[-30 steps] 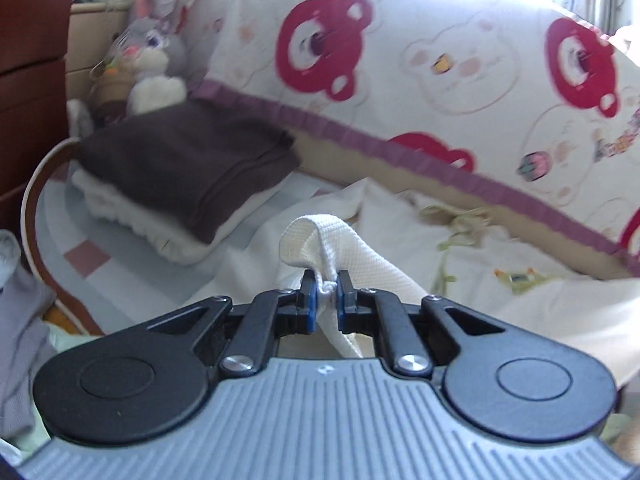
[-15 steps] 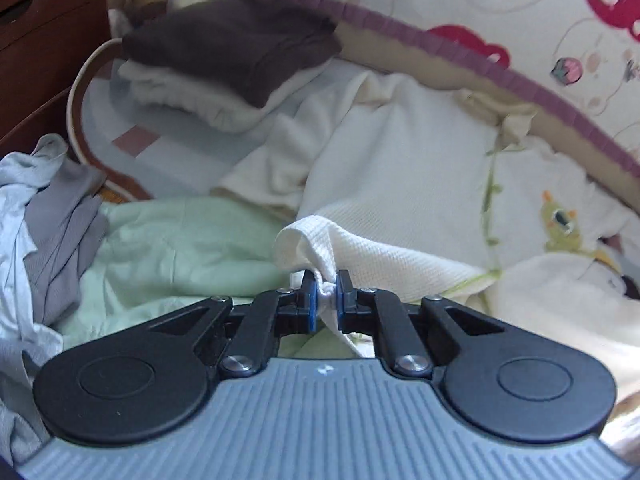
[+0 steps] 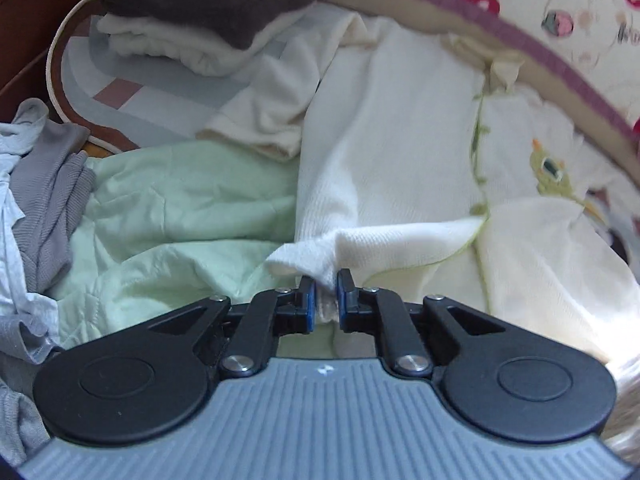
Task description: Fold clothes
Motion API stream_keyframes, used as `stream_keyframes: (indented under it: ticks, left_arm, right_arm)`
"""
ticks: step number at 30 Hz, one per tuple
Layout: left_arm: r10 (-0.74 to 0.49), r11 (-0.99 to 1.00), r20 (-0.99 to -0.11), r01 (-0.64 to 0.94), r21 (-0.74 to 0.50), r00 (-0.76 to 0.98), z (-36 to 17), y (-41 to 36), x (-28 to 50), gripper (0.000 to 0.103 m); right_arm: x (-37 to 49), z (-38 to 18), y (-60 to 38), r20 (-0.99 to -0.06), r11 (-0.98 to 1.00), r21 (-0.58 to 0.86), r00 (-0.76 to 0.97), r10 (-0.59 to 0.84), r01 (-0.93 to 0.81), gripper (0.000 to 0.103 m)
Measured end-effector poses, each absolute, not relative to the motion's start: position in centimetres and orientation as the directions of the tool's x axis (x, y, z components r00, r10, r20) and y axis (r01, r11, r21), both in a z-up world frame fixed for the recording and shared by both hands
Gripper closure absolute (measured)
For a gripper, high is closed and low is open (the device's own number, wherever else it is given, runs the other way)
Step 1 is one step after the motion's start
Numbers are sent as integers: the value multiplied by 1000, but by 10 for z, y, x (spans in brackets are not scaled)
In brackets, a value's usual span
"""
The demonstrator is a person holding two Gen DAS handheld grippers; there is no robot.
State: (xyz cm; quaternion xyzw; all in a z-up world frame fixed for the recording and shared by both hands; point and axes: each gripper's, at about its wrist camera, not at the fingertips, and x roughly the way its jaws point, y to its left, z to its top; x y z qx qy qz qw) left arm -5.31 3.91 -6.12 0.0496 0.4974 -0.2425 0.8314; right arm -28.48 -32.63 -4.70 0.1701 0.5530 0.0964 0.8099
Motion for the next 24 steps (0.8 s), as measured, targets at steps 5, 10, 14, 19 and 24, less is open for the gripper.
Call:
stream_keyframes:
  ticks: [5, 10, 14, 19, 24]
  left_arm:
    - [-393, 877, -815, 440, -194, 425, -62, 48, -52, 93]
    - [-472, 857, -757, 436, -274, 453, -60, 46, -41, 93]
    - [-523, 829, -716, 472, -300, 463, -55, 39, -40, 93]
    - [-565, 808, -682, 480, -342, 466, -54, 40, -39, 93]
    - [-610, 782, -654, 477, -402, 448, -56, 38, -36, 93]
  right_arm:
    - [-260, 1, -339, -744, 923, 385, 586, 321, -17, 55]
    - [-193, 8, -309, -629, 942, 289, 708, 321, -170, 54]
    - [-149, -20, -247, -606, 934, 72, 728, 321, -351, 55]
    - [-105, -71, -188, -667, 846, 120, 589, 456, -519, 54]
    - [-78, -110, -146, -688, 819, 43, 578, 439, -572, 55]
